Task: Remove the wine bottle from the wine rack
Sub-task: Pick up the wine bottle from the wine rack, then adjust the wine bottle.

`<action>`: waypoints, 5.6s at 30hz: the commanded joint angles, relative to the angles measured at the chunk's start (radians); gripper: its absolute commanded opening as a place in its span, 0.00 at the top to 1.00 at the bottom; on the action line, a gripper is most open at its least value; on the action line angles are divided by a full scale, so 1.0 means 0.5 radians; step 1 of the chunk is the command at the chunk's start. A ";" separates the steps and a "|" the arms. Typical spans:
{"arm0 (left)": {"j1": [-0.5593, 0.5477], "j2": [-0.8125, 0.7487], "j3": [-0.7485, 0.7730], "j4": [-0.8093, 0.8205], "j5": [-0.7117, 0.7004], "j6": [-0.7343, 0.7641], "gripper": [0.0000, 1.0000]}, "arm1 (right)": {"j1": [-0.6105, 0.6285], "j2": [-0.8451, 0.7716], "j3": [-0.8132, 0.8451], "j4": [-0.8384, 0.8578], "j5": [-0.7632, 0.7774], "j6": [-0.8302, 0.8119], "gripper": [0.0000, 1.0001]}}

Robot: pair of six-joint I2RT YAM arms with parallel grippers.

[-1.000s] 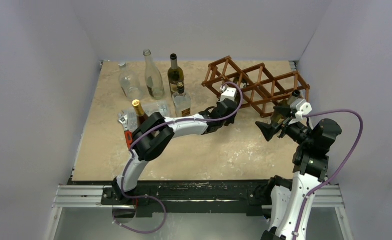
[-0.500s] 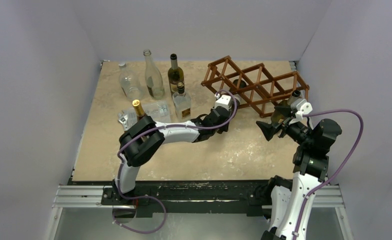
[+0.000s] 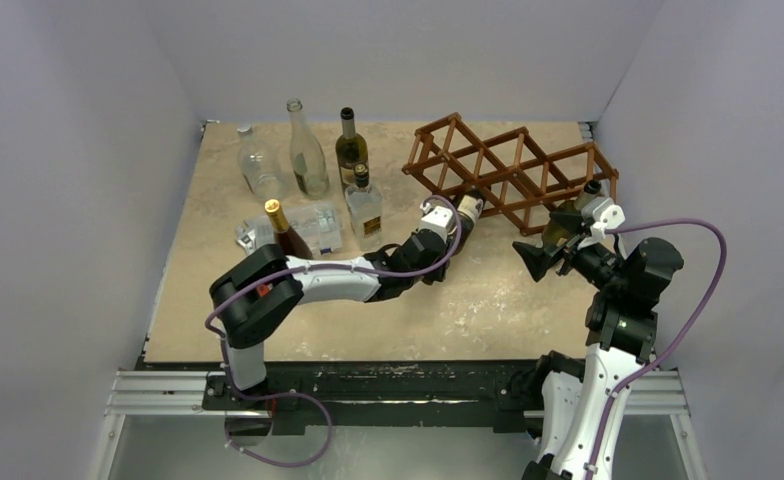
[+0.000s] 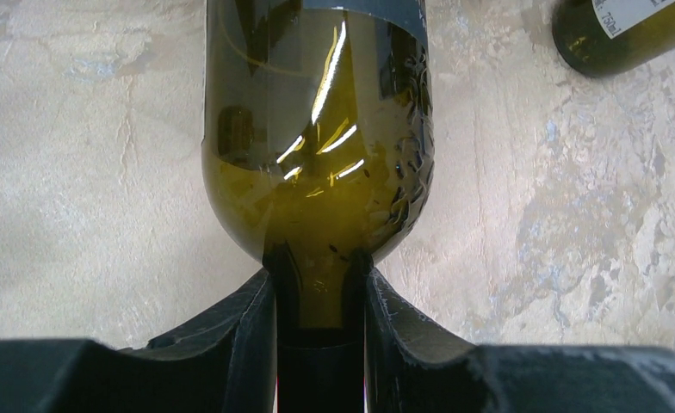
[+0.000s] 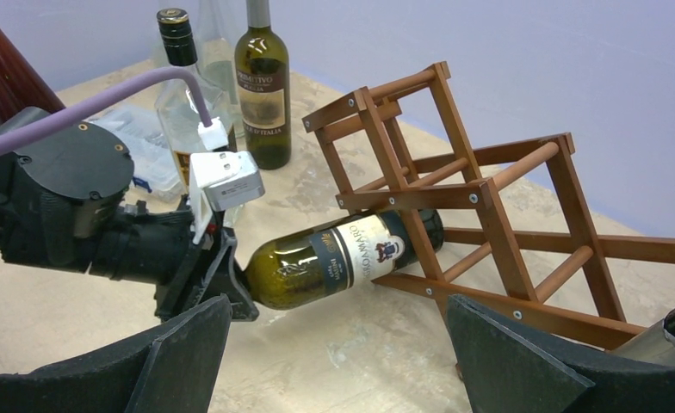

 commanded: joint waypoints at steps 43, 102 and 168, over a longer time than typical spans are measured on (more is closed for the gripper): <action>-0.095 -0.570 -0.341 0.428 0.089 -0.014 1.00 | 0.037 0.022 -0.015 0.020 0.150 -0.094 0.01; -0.017 -1.547 -0.615 -0.872 1.207 -0.251 1.00 | 0.549 0.782 0.636 -1.479 -0.083 -1.871 0.01; 0.147 -1.070 -0.354 -0.551 1.746 -0.630 0.32 | 2.015 1.105 -0.002 -0.739 0.498 -2.373 0.94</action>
